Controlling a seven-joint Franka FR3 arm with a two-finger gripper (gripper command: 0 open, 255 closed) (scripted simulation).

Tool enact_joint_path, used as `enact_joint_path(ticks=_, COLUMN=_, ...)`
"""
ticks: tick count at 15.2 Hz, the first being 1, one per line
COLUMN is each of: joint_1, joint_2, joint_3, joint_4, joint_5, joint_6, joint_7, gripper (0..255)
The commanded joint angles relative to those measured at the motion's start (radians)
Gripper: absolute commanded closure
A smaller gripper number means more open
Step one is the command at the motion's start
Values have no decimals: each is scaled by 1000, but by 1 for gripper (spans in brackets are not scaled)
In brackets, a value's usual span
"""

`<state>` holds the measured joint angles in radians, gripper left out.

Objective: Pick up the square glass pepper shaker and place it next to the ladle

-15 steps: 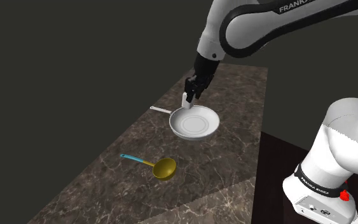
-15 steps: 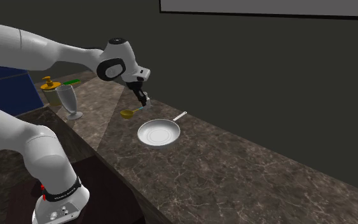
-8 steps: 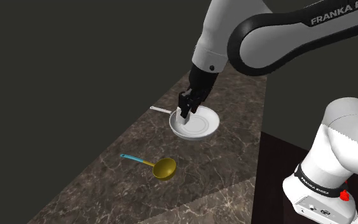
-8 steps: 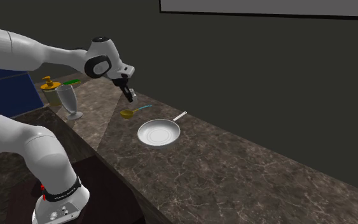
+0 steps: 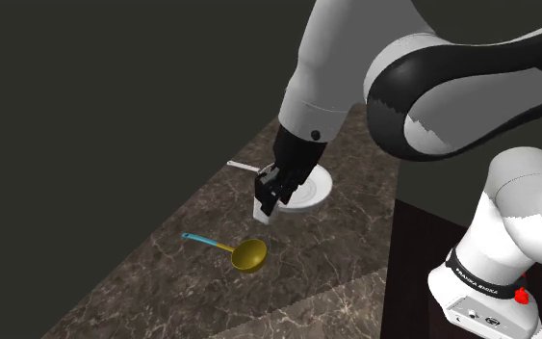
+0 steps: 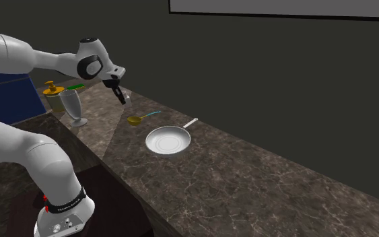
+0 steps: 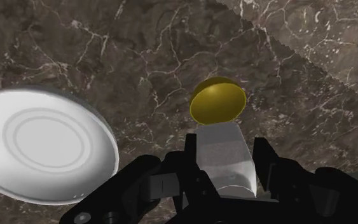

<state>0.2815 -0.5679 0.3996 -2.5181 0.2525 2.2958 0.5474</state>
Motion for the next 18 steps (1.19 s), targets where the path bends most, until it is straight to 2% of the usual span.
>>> enact_joint_path(ticks=1, joint_1=11, joint_2=7, joint_3=46, joint_4=19, joint_5=3, joint_6=-6, joint_7=57, gripper=255)
enact_joint_path(ticks=9, joint_1=15, joint_2=94, joint_3=249, joint_4=137, joint_5=-23, joint_6=-7, joint_7=290, gripper=255)
enact_joint_path(ticks=18, joint_1=4, joint_2=143, joint_3=293, joint_4=52, joint_5=-28, joint_6=126, joint_7=309, gripper=255)
